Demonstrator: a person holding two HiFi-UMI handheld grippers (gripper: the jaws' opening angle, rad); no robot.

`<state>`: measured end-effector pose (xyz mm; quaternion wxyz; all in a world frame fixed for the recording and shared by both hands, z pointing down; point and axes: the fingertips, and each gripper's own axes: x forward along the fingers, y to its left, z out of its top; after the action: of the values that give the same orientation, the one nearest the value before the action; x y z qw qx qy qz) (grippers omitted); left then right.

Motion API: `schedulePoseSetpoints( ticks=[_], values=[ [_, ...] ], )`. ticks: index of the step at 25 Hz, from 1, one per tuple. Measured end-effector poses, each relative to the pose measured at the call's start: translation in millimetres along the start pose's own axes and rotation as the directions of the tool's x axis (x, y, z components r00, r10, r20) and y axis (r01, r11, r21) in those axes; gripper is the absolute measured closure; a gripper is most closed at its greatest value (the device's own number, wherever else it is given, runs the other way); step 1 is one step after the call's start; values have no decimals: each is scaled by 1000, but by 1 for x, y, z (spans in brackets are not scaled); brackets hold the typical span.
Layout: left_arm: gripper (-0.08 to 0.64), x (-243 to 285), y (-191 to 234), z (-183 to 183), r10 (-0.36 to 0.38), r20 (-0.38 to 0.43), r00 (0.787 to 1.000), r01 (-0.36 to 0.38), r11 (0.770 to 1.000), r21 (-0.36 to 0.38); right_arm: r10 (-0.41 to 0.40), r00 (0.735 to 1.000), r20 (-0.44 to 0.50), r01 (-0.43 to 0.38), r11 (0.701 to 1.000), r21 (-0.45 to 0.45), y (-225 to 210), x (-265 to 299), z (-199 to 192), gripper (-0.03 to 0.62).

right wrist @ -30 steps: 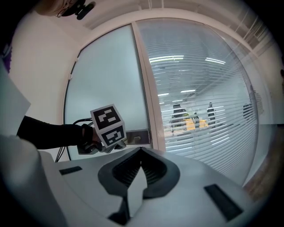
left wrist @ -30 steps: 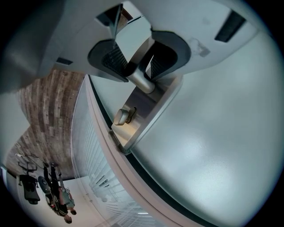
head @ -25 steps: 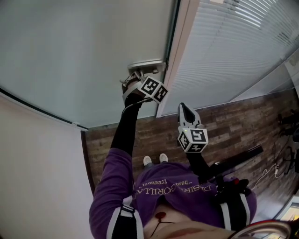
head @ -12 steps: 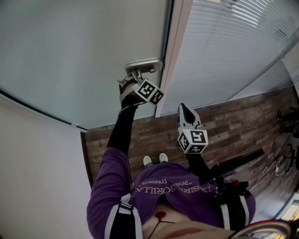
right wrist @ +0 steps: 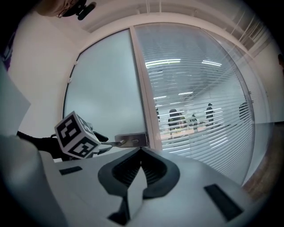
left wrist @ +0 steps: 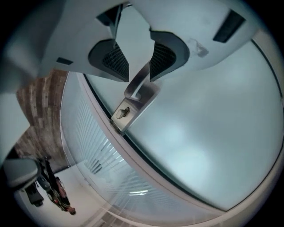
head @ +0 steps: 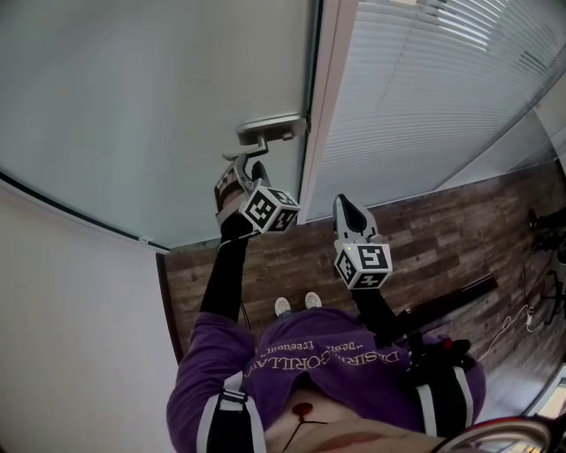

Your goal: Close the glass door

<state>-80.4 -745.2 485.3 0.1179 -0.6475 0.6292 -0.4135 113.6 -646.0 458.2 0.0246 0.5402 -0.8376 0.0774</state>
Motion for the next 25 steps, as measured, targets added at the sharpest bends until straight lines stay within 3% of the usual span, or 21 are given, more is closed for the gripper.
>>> schedulePoseSetpoints(
  ticks=[2,4,6,9,15,18,25],
  values=[
    [413,-14,1,-15,-36,11,999,37,986,-165,18,1000,1,-18,1000,-3,7,2,1,595],
    [416,-28,-1,-33,-69,21,997,72,940,-334,39,999,1,-39,999,-6,15,4,0,595],
    [462,-41,-2,-51,-65,22,998,68,885,-461,54,999,2,-54,999,-6,21,4,1,595],
    [551,-56,-2,-67,-28,8,1000,28,818,-574,65,998,3,-65,998,-5,22,8,5,595],
    [558,-73,-11,-72,-61,31,998,64,684,-727,88,996,-1,-88,996,1,23,18,17,595],
    [558,-80,-19,-73,-81,35,996,80,664,-743,99,995,1,-99,995,-6,26,17,20,595],
    [558,-88,-37,-71,-116,36,993,107,690,-715,136,991,5,-136,990,-26,37,15,26,595]
  ],
)
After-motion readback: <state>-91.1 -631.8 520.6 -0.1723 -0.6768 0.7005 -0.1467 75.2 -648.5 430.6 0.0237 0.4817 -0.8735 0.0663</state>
